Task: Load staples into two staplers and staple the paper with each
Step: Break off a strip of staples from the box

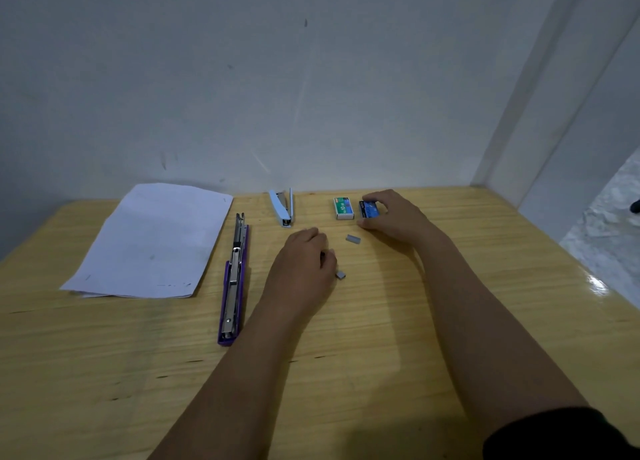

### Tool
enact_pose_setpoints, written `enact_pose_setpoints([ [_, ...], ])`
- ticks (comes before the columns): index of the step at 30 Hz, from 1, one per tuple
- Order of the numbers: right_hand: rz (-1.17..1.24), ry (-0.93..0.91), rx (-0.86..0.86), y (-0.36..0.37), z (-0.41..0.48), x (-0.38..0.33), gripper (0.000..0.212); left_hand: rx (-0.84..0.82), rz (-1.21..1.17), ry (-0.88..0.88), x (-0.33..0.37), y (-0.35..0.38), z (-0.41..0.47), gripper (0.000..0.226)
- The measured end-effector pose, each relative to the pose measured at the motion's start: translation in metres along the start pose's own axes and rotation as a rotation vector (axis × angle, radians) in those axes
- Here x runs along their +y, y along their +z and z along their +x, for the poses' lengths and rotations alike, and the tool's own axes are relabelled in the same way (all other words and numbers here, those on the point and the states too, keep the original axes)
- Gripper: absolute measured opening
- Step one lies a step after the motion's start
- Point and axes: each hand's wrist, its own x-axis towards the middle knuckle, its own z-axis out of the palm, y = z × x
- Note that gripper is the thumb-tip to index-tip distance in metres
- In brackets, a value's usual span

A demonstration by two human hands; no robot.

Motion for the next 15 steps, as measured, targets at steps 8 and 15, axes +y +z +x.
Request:
enact_pose_setpoints([
  [8,0.039,0.027,0.057,0.0068,0.0028,-0.0028,0.053,-0.008,0.001,-0.005,0.0017,-0.0020,-0.0005,0.033],
  [15,0.022,0.050,0.056,0.0067,0.0061,-0.0024,0.055,0.004,-0.011,0.004,0.0015,-0.0017,0.0001,0.033],
])
